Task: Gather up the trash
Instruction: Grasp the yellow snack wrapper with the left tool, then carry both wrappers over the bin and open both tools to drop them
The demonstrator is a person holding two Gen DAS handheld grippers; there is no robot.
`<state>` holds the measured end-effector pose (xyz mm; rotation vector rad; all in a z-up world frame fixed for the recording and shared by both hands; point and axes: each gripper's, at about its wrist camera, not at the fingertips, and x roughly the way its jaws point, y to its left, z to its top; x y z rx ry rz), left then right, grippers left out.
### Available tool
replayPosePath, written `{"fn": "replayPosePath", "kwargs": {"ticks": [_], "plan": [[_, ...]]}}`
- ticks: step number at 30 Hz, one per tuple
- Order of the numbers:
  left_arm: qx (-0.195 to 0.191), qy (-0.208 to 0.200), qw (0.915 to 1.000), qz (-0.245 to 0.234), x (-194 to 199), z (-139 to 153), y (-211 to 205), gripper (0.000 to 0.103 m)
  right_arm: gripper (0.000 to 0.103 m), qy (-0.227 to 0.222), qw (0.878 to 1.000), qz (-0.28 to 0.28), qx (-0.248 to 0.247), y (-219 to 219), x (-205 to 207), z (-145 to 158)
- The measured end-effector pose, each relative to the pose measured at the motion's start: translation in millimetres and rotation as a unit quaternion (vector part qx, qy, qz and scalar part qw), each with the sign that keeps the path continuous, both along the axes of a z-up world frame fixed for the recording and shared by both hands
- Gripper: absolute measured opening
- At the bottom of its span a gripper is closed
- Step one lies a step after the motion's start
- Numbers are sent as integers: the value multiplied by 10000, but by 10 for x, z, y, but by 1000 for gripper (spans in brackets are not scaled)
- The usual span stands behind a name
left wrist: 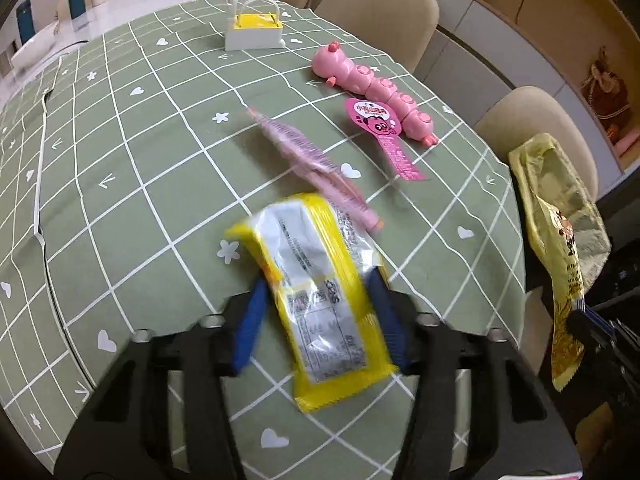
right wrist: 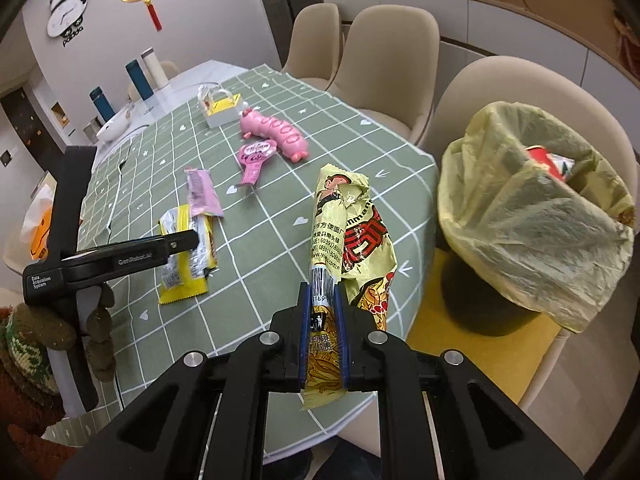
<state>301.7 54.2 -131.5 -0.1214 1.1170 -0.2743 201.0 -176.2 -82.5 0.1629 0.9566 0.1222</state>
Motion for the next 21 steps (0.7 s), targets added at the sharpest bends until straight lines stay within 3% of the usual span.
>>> {"fn": "replayPosePath", "kwargs": {"ticks": [5, 12, 21], "plan": [[-88, -143, 9997, -173, -167, 176, 181, 38, 13, -119, 9998, -54, 140, -58, -54, 86], [-193, -494, 9986, 90, -354, 604, 428, 38, 13, -457, 9986, 163, 220, 7, -106, 291], [-307, -1298, 9911, -31, -428, 1306, 164, 39, 13, -1250, 9910, 469, -37, -63, -132, 848]]}}
